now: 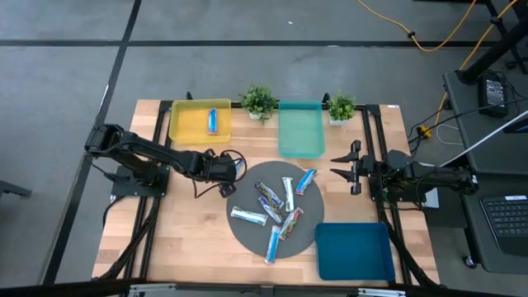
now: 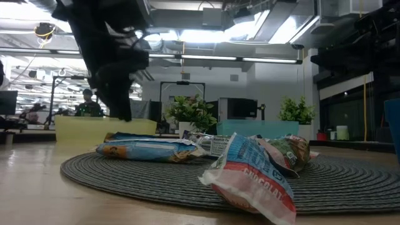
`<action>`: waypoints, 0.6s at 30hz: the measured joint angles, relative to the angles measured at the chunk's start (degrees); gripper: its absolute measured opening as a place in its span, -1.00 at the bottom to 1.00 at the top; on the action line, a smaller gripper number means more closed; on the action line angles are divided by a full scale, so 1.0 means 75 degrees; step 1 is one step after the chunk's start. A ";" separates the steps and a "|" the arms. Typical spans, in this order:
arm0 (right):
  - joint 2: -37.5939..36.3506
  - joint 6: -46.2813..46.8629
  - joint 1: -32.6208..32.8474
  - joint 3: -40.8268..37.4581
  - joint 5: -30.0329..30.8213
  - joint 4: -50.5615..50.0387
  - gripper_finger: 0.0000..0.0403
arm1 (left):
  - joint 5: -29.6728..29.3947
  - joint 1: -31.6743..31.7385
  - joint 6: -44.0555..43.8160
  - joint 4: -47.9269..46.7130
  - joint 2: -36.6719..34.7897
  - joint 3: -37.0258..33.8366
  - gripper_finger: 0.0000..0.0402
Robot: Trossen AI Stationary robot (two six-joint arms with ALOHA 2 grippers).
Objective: Pick and place Granola Bars by type
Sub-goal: Put the yellow granola bar into the blue bin
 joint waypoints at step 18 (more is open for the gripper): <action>-0.0002 -0.0006 -0.0001 0.0002 0.0003 -0.0002 -0.25 | 0.0170 0.0047 0.0201 0.0728 0.1477 0.0026 0.10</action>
